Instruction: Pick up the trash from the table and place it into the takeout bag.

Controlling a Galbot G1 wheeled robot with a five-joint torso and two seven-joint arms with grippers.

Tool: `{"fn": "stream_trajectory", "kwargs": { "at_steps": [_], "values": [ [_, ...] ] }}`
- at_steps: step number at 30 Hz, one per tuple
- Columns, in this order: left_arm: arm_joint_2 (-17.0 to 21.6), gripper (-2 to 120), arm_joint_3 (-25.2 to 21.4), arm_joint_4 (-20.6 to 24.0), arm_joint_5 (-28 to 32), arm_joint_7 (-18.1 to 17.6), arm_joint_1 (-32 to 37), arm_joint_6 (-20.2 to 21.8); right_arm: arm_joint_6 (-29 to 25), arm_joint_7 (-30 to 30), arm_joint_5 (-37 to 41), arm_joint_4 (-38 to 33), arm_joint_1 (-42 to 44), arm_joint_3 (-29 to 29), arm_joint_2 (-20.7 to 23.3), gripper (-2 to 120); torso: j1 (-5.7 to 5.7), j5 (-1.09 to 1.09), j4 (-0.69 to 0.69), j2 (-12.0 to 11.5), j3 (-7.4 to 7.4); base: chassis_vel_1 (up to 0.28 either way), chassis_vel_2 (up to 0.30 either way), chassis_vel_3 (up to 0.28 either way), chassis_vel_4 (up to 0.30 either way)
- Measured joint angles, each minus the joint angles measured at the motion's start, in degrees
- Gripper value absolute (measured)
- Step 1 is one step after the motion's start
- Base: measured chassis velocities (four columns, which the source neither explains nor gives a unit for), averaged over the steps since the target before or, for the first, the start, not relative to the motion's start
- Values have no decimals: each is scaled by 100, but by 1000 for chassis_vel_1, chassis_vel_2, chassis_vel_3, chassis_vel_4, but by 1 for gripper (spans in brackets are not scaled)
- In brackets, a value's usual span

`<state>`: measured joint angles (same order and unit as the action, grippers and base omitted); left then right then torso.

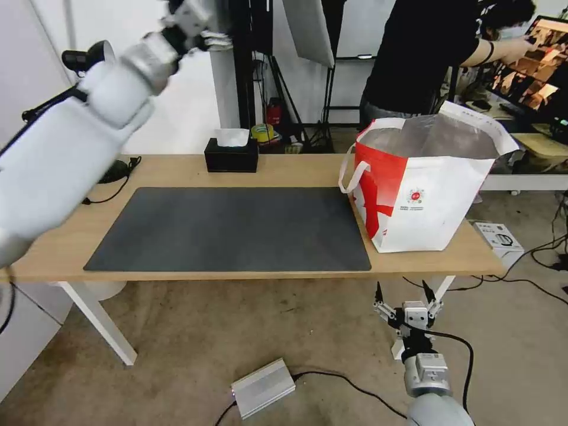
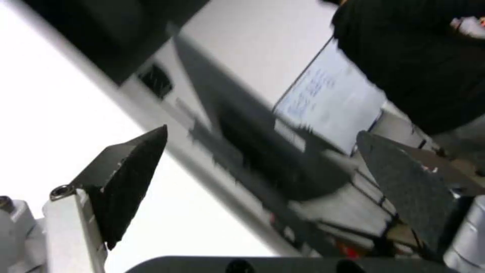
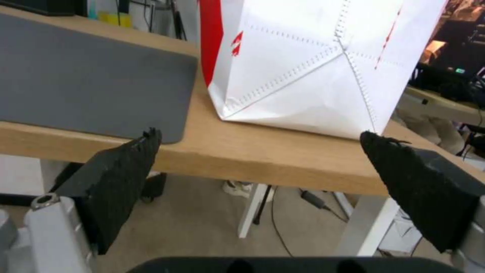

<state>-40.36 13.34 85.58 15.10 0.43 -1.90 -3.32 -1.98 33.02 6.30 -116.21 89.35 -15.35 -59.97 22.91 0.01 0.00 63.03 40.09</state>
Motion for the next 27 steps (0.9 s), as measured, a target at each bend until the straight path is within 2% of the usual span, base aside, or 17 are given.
{"fn": "stream_trajectory", "kwargs": {
  "at_steps": [1, 2, 5, 6, 7, 10, 11, 12, 14, 15, 16, 17, 19, 20, 23, 24, 27],
  "values": [
    [0, 100, 0, 0, 0, 0, 0, 0, 0, 0, 0, 0, 0, 0, 0, 100, 0, 0, 0, 0, 0, 0, 0, 0, 0],
    [185, 100, -236, 190, 50, -16, 382, 40, 0, 1, 2, -7, -8, 6, 13, 100, 0, -5, -1, 0, 0, 0, 0, 0, 0],
    [785, 100, -1447, 881, 175, -44, 1878, 60, 32, 1, 13, -20, -83, 89, 53, 100, 1, -4, 2, -2, 1, 0, 0, 0, 0],
    [785, 100, -1447, 881, 175, -44, 1878, 60, 32, 1, 13, -20, -83, 89, 53, 100, 1, -4, 2, -2, 1, 0, 0, 0, 0],
    [952, 100, -1834, 1110, 235, -89, 2436, 59, 45, 1, 22, -22, -94, 110, 58, 100, 0, 1, 9, -1, 0, 0, 0, 0, 0],
    [1117, 100, -2786, 1705, 318, -256, 3972, 54, 64, 1, 68, -39, -108, 135, 54, 100, -1, -6, 0, -1, 0, 0, 0, 0, 0],
    [1117, 100, -2786, 1705, 318, -256, 3972, 54, 64, 1, 68, -39, -108, 135, 54, 100, -1, -6, 0, -1, 0, 0, 0, 0, 0],
    [1092, 100, -3073, 1872, 318, -310, 4407, 51, 66, 1, 73, -52, -107, 128, 46, 100, -1, 0, 2, -1, 0, 0, 0, 0, 0],
    [892, 100, -3287, 2074, 313, -419, 5017, 45, 66, 2, 64, -137, 44, -14, -16, 100, -1, 2, 4, -1, 0, 0, 0, 0, 0],
    [775, 100, -3359, 2163, 312, -500, 5250, 53, 65, 5, 53, -175, 139, -79, -41, 100, -1, -10, -4, -1, 1, 0, 0, 0, 0],
    [775, 100, -3359, 2163, 312, -500, 5250, 53, 65, 5, 53, -175, 139, -79, -41, 100, -1, -10, -4, -1, 1, 0, 0, 0, 0],
    [614, 100, -3608, 2349, 305, -631, 5686, 57, 61, 9, 30, -209, 173, -128, -51, 100, 0, -4, -10, -1, 0, 0, 0, 0, 0],
    [393, 100, -3941, 2572, 293, -767, 6257, 80, 60, 11, 20, -230, 169, -144, -51, 100, 0, 2, -2, -1, 1, -12, -18, -17, -27],
    [393, 100, -3941, 2572, 293, -767, 6257, 80, 60, 11, 20, -230, 169, -144, -51, 100, 0, 2, -2, -1, 1, 0, 0, 0, 0],
    [-57, 100, -4395, 2913, 245, -1002, 7091, 110, 60, 11, 19, -251, 146, -150, -46, 100, 0, 2, 1, 0, 1, 0, 0, 0, 0],
    [-57, 100, -4395, 2913, 245, -1002, 7091, 110, 60, 11, 19, -251, 146, -150, -46, 100, 0, 2, 1, 0, 1, 0, 0, 0, 0],
    [-690, 100, -4664, 3291, 89, -1234, 8011, 123, 62, 11, 19, -271, 147, -154, -44, 100, 0, 0, 0, 0, 0, 0, 0, 0, 0]
  ]
}}
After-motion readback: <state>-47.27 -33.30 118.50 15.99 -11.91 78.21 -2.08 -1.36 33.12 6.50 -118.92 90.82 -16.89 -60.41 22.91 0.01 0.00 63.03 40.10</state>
